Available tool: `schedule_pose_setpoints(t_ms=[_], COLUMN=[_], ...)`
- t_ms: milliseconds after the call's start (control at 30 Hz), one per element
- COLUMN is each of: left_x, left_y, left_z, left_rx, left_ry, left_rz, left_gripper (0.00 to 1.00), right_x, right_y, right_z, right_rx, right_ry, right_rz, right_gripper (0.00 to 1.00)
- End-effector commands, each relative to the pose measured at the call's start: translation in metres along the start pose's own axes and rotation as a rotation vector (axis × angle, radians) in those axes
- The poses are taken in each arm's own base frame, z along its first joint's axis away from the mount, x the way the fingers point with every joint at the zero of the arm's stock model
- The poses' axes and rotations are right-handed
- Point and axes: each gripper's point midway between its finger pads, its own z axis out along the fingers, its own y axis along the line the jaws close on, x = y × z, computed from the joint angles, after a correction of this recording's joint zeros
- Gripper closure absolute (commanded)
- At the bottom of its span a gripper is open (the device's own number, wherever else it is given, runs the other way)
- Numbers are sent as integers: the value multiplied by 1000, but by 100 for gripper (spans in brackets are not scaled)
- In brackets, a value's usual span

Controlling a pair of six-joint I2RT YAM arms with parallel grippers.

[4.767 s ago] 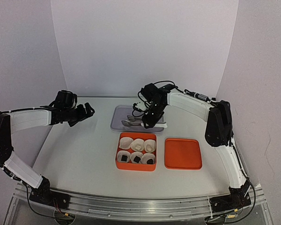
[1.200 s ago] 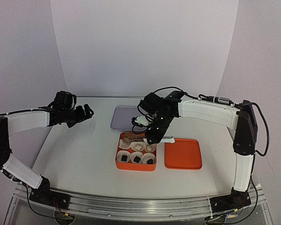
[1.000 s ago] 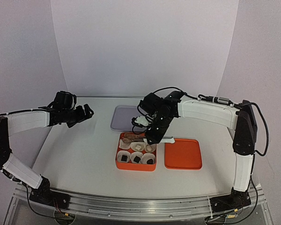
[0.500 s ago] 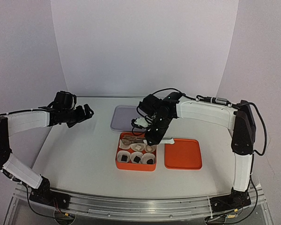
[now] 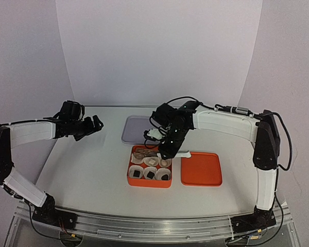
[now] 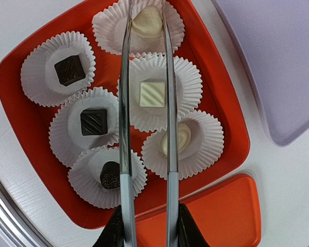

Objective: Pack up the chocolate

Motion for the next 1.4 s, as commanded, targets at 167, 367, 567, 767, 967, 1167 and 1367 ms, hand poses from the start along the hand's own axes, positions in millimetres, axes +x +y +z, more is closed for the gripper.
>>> schedule_pose_setpoints(t_ms=[167,367,567,767,967,1167,1367], left_x=[-13,-14,-14,-14,-14,-13,-11], left_y=[-6,-6,-8,-7,-8,-8,-9], left_z=[0,2,3,3,2,1,2], left_rx=[1,3,8,6,9,14,19], left_ry=[-30,-28,-26,-26,-26,-25,-18], left_rz=[30,29,30,30,29,25,15], left_gripper=[0,0,0,0,0,0,0], right_x=[-14,-13,-16,-18,-20,-14,-11], right_y=[3,4,2,-1,-4,0,5], right_z=[-8,-7,-10,-12,-23,-39,-57], right_rx=[-13,-13,-5,11,32,18,-3], right_ry=[-37,-32,-40,-44,-65,-88,-123], right_rz=[-19,-24,-27,-29,-37,-40,-41], right_gripper=[75,70,68,67,67,67,67])
